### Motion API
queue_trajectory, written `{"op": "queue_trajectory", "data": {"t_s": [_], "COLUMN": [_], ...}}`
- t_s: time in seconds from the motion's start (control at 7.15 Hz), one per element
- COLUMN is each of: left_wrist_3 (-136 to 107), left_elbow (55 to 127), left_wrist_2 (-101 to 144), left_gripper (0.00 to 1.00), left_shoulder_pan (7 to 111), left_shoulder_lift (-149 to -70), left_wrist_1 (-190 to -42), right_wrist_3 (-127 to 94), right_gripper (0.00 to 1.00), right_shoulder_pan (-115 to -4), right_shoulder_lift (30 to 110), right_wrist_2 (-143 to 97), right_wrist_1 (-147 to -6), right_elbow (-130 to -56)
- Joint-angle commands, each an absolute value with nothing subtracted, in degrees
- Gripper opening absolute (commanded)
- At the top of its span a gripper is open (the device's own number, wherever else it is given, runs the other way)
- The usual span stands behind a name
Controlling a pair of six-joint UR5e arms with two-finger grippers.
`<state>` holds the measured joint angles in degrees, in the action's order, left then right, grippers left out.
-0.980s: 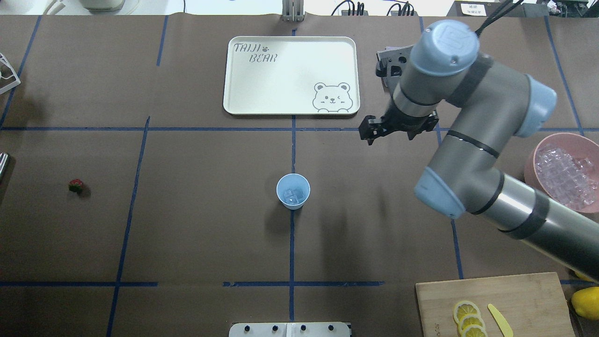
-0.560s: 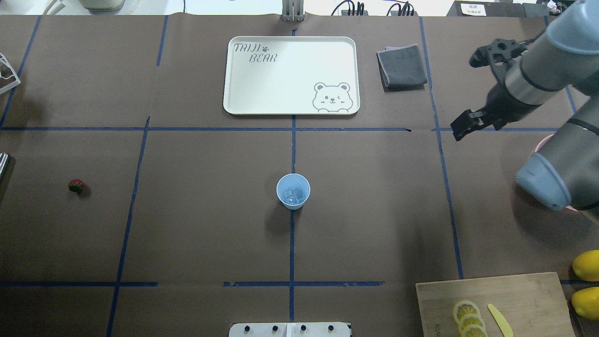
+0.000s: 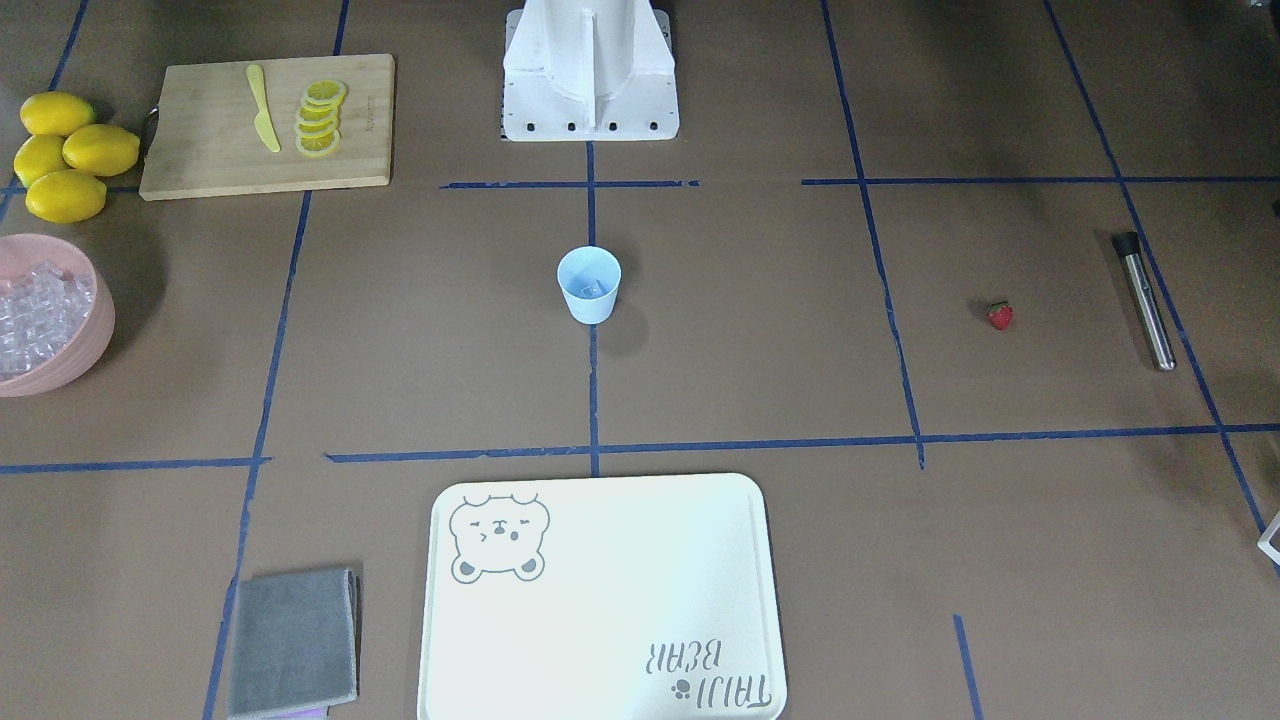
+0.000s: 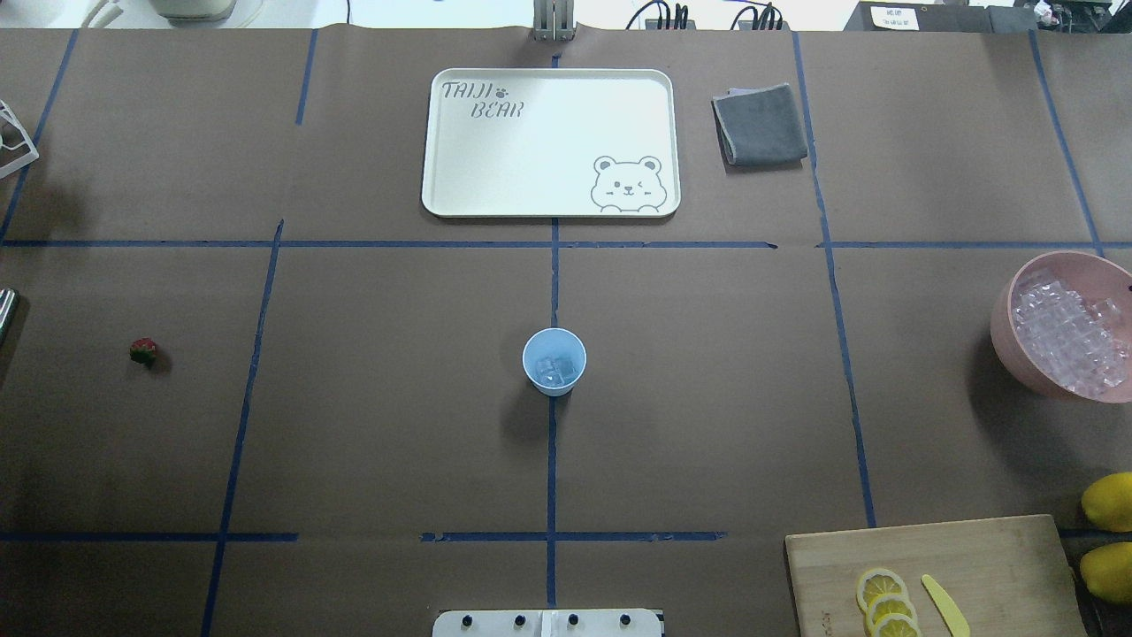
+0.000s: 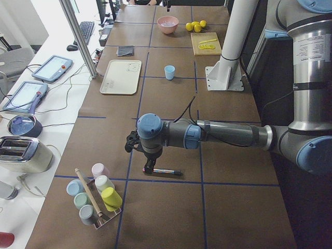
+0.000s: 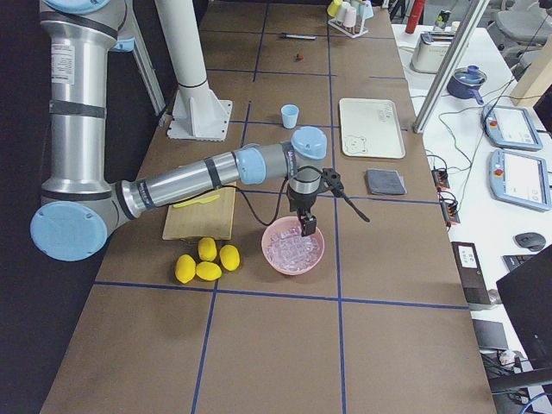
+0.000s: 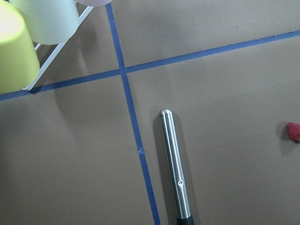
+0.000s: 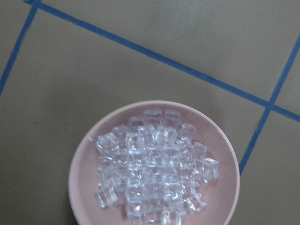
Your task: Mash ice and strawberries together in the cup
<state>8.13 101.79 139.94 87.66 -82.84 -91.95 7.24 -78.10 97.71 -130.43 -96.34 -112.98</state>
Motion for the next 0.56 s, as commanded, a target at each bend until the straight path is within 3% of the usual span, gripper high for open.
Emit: {"op": "queue_trajectory", "data": {"t_s": [0.0,0.42], "left_wrist_3": [7.7,-5.3], "left_elbow": [102.2,105.4], "left_wrist_2": [140.7,141.9], "left_gripper": [1.0,1.0], "left_shoulder_pan": [86.2,79.9], "left_shoulder_lift": [-82.8,-82.9], "left_wrist_1": [-96.0,-98.7], "right_wrist_3": [16.1,14.5], "right_gripper": [0.99,0.99], "right_shoulder_pan": [-90.2,-93.7], "right_shoulder_lift": [105.8,107.8], "right_wrist_2": [-134.2,-134.4], "right_wrist_1": [-96.3,-96.3], "right_elbow": [-111.1,-111.4]}}
